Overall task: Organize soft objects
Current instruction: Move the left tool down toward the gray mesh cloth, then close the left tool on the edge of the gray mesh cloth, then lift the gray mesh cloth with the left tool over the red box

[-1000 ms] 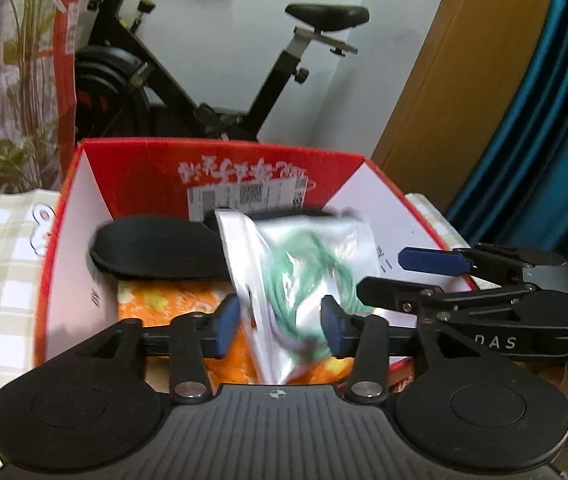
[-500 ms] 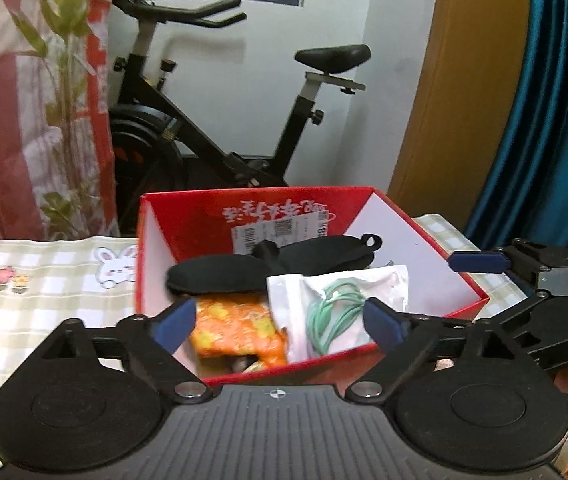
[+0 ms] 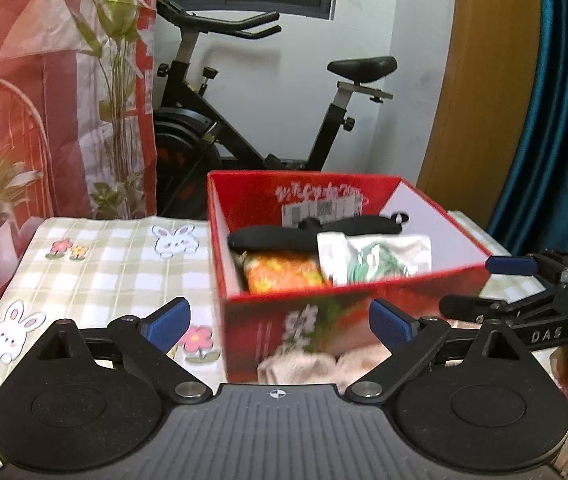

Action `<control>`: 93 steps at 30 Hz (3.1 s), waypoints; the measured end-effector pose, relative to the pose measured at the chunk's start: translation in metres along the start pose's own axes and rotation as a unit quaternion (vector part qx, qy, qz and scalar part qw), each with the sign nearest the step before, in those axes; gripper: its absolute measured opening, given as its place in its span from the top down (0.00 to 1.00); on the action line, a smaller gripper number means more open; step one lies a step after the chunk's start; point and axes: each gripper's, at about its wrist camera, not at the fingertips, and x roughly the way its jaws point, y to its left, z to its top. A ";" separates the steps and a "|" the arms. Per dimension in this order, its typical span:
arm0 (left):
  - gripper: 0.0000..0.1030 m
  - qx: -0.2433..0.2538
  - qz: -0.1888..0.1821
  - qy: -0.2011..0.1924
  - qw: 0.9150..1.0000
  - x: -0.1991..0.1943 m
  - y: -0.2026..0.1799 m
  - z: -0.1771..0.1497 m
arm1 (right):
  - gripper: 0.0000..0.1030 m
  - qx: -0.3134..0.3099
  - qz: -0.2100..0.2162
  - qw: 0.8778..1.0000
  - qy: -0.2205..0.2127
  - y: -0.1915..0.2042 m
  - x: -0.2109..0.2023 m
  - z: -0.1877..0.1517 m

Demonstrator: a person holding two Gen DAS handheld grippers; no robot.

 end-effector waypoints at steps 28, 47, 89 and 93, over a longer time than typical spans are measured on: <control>0.06 -0.015 0.032 0.007 0.999 -0.023 -0.003 -0.094 | 0.00 0.010 -0.020 1.000 0.015 0.023 -0.032 -0.094; 0.06 -0.033 0.037 0.022 0.999 -0.020 0.002 -0.106 | 0.01 0.044 -0.028 0.998 0.022 0.011 -0.035 -0.115; 0.84 -0.040 -0.023 0.058 0.997 0.014 -0.009 -0.125 | 0.82 0.083 -0.014 0.995 0.055 -0.005 -0.029 -0.130; 0.87 -0.029 -0.021 0.035 0.999 -0.002 -0.013 -0.118 | 0.86 0.085 0.004 0.996 0.039 -0.004 -0.041 -0.121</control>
